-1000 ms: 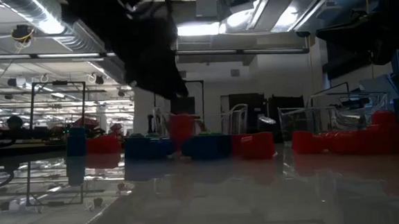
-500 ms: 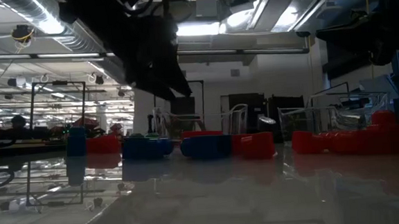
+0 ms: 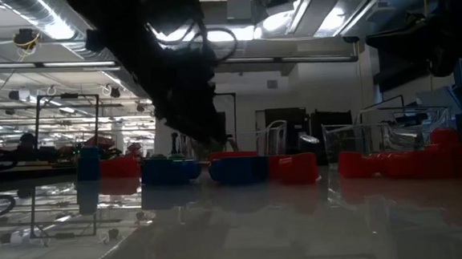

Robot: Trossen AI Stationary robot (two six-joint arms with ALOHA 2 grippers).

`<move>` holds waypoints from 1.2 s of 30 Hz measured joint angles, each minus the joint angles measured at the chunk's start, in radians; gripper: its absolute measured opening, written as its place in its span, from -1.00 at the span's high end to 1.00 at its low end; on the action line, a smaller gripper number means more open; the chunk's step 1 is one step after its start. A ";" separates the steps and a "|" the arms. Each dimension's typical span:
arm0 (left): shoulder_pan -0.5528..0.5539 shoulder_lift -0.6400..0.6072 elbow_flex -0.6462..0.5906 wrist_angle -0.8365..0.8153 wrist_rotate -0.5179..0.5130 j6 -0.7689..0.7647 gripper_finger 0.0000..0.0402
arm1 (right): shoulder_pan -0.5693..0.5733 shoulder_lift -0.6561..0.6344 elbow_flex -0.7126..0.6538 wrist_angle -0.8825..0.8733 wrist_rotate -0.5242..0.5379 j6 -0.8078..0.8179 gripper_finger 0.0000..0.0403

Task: Sort blocks
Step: Put the red game piece into the top left transparent bin

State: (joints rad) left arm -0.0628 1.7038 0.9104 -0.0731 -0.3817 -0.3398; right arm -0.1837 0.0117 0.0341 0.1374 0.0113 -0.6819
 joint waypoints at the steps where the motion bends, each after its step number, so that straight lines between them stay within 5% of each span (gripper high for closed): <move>1: 0.007 0.007 0.000 0.004 0.001 0.000 -0.72 | 0.000 0.000 0.000 -0.001 0.000 0.000 0.78; 10: 0.047 0.058 0.000 0.065 0.097 0.012 -0.72 | 0.000 0.000 0.000 -0.001 0.003 -0.001 0.78; 22: 0.067 0.089 -0.003 0.075 0.102 0.055 -0.70 | 0.000 0.000 0.000 -0.007 0.008 -0.001 0.78; 36: 0.069 0.109 -0.004 0.136 0.091 0.139 -0.05 | 0.000 0.000 0.000 -0.006 0.024 -0.001 0.78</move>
State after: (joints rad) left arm 0.0057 1.8130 0.9062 0.0626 -0.2911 -0.2009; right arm -0.1837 0.0116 0.0341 0.1310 0.0350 -0.6834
